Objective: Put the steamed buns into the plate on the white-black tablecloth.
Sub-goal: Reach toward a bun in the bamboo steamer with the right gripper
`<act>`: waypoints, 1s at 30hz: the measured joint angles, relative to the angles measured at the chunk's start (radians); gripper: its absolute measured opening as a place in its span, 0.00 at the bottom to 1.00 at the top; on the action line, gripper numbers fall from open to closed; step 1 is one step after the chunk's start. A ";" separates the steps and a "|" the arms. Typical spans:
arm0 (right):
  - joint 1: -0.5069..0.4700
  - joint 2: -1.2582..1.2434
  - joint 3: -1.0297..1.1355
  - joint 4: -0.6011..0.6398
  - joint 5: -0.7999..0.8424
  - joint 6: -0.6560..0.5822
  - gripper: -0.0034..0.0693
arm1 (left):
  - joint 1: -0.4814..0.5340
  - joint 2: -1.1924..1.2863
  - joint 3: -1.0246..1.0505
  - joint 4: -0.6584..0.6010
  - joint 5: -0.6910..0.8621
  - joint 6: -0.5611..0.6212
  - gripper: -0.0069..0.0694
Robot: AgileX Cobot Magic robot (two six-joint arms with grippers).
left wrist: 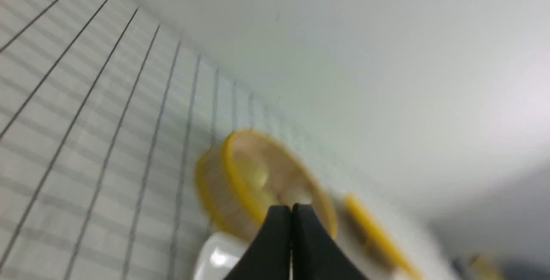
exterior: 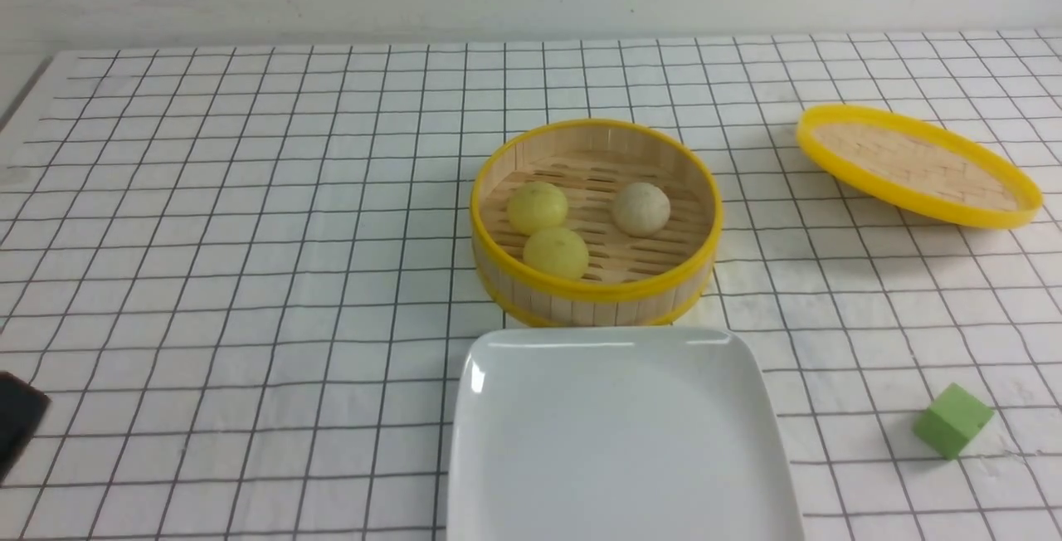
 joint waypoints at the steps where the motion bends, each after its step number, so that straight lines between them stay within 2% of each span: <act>1: 0.000 0.060 -0.045 0.010 0.058 -0.009 0.03 | 0.000 0.042 -0.023 0.012 0.082 0.013 0.10; 3: 0.000 0.229 -0.145 0.074 0.234 -0.055 0.03 | 0.000 0.207 -0.084 0.049 0.279 0.029 0.09; 4: 0.000 0.303 -0.178 0.123 0.284 -0.104 0.03 | 0.000 0.267 -0.103 0.059 0.329 0.032 0.09; 5: 0.000 0.389 -0.209 0.211 0.321 -0.207 0.03 | 0.000 0.364 -0.125 0.071 0.388 0.044 0.09; 7: 0.000 0.471 -0.231 0.285 0.328 -0.296 0.04 | 0.000 0.439 -0.139 0.077 0.411 0.070 0.09; 8: 0.000 0.549 -0.260 0.398 0.324 -0.433 0.05 | 0.000 0.516 -0.160 0.080 0.417 0.113 0.09; 9: 0.001 0.575 -0.269 0.414 0.323 -0.453 0.06 | 0.000 0.526 -0.160 0.080 0.417 0.120 0.09; 10: 0.013 0.677 -0.310 0.536 0.318 -0.610 0.10 | 0.000 0.591 -0.179 0.079 0.417 0.161 0.09; 12: 0.062 0.798 -0.380 0.660 0.308 -0.775 0.20 | 0.000 0.670 -0.207 0.072 0.416 0.208 0.10; 14: 0.113 0.888 -0.447 0.697 0.297 -0.839 0.29 | 0.000 0.713 -0.224 0.064 0.412 0.228 0.12; 15: 0.144 0.950 -0.501 0.695 0.289 -0.854 0.36 | 0.000 0.728 -0.229 0.061 0.408 0.234 0.13; 16: 0.155 0.960 -0.510 0.693 0.285 -0.854 0.37 | 0.000 0.730 -0.230 0.061 0.408 0.235 0.13; 17: 0.183 1.008 -0.557 0.675 0.272 -0.849 0.42 | 0.000 0.738 -0.233 0.061 0.404 0.237 0.14; 20: 0.278 1.175 -0.735 0.514 0.222 -0.712 0.54 | 0.000 0.745 -0.233 0.063 0.396 0.240 0.20; 25: 0.412 1.419 -1.001 0.226 0.218 -0.533 0.57 | 0.000 0.745 -0.233 0.088 0.394 0.242 0.30; 26: 0.417 1.430 -1.001 0.216 0.218 -0.528 0.57 | 0.000 0.745 -0.233 0.088 0.393 0.242 0.30; 28: 0.463 1.574 -1.135 0.093 0.216 -0.455 0.57 | 0.000 0.745 -0.233 0.088 0.393 0.242 0.34; 30: 0.476 1.661 -1.213 0.036 0.213 -0.414 0.57 | 0.000 0.745 -0.233 0.088 0.392 0.242 0.38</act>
